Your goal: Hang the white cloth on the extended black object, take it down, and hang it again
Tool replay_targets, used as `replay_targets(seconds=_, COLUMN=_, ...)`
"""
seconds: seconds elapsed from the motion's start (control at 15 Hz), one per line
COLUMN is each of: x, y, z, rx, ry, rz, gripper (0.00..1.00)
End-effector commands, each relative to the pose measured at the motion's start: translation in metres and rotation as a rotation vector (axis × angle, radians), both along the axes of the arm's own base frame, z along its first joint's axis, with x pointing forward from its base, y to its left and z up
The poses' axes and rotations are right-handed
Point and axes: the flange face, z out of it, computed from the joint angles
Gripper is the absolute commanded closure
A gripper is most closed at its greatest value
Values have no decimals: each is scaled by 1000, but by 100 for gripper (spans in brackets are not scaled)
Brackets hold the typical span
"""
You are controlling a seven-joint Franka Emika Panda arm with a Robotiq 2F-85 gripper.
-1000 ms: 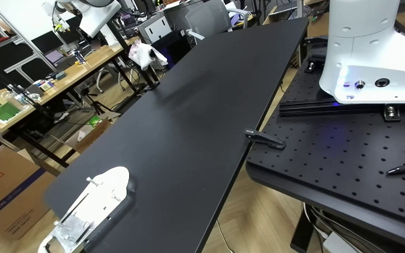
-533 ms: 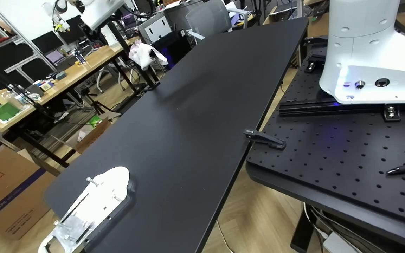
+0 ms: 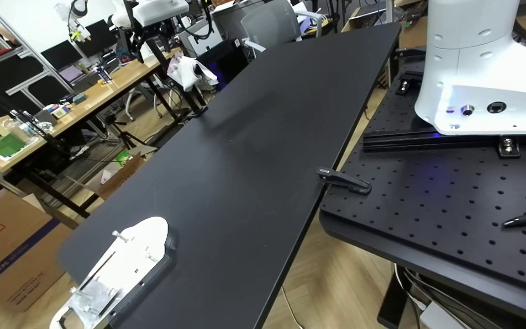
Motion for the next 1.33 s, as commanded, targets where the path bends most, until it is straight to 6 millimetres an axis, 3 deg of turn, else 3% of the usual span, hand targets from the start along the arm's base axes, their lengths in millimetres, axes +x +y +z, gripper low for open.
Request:
replay_targets(seconds=0.0, x=0, y=-2, z=2, rx=3, ry=-1, rz=2, gripper=0)
replay_targets(seconds=0.07, x=0, y=-1, z=2, rx=6, ry=-1, rz=3, gripper=0)
replay_targets(seconds=0.47, x=-5, y=-36, z=4, rx=-85, ry=23, rz=-97, gripper=0)
replay_targets(seconds=0.67, x=-3, y=-50, z=-4, rx=-98, ry=55, rz=-121, gripper=0)
replay_targets(seconds=1.13, x=-5, y=-50, z=-29, rx=-69, ry=153, rz=-129, gripper=0)
replay_targets(seconds=1.2, x=-6, y=-49, z=-30, rx=-64, ry=160, rz=-131, gripper=25)
replay_targets(seconds=1.27, x=-6, y=-48, z=-32, rx=-62, ry=166, rz=-133, gripper=25)
